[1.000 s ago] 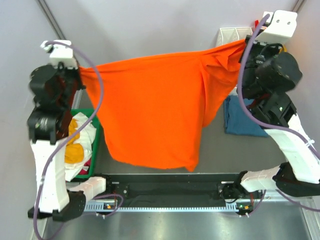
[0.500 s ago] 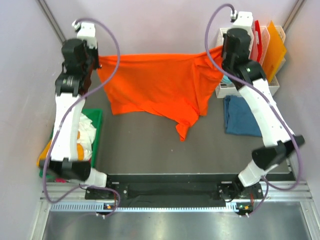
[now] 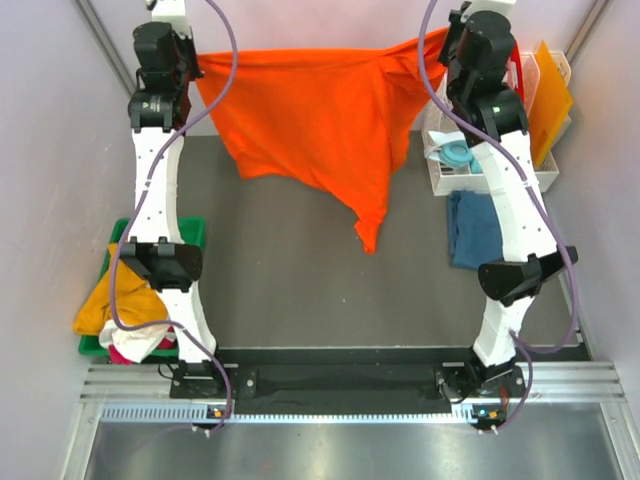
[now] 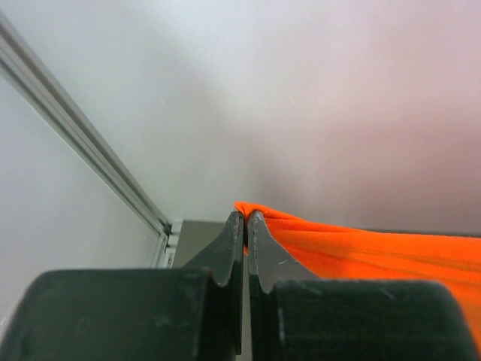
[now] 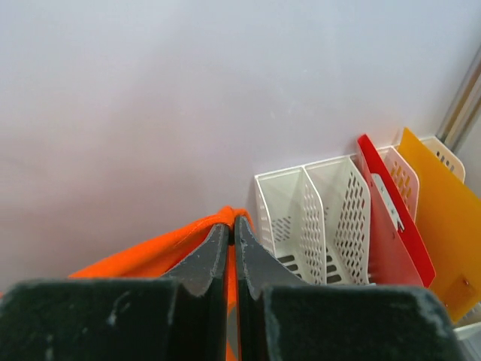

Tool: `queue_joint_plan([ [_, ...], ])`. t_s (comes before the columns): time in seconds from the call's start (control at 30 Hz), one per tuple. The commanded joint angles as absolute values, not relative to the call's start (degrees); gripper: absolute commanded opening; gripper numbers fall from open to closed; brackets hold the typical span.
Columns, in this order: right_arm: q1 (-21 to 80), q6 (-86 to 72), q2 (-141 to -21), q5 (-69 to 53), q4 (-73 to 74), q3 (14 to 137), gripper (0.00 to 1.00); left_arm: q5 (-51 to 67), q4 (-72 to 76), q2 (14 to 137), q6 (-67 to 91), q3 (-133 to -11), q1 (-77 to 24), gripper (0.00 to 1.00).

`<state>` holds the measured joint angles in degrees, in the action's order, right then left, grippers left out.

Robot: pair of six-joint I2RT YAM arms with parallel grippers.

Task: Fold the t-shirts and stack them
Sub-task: Grap the side of the flattened tshirt closest away from the robot with both arms

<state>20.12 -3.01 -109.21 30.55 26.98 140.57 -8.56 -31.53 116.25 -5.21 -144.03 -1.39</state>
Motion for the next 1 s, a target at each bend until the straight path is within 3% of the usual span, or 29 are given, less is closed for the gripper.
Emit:
queue_joint_plan([
  [0.0,22.1,-1.1,-101.8,34.8,22.5,140.7,0.0,-9.2,-25.5,107.9,-2.5,-145.1,-0.6,0.0],
  [0.2,32.1,7.2,-85.1,46.0,15.0,114.1,0.0,-4.5,-22.2,83.6,-0.4,-114.4,-0.4,0.0],
  [0.3,40.0,13.1,-76.6,52.8,10.9,109.4,0.0,-1.7,-24.4,72.4,-0.4,-109.4,-0.4,0.0],
  [0.4,51.6,22.7,-71.2,61.6,6.4,110.4,0.0,-0.3,-31.2,65.0,-0.6,-111.9,-0.4,0.0],
  [0.57,77.2,70.9,-72.6,76.3,-36.9,114.6,0.0,1.3,-42.5,59.7,-0.6,-121.6,-0.4,0.0],
  [0.7,82.2,89.4,-81.0,75.9,-49.5,126.0,0.0,-1.4,-47.7,58.2,-1.7,-127.0,-0.5,0.0],
  [0.8,81.2,88.7,-83.0,72.7,-49.1,127.6,0.0,-4.1,-47.6,57.7,-2.9,-124.6,-1.5,0.0],
  [0.97,61.6,45.2,-78.4,66.7,-8.4,126.0,0.0,-5.3,-40.5,57.1,-4.5,-113.0,-2.3,0.0],
])
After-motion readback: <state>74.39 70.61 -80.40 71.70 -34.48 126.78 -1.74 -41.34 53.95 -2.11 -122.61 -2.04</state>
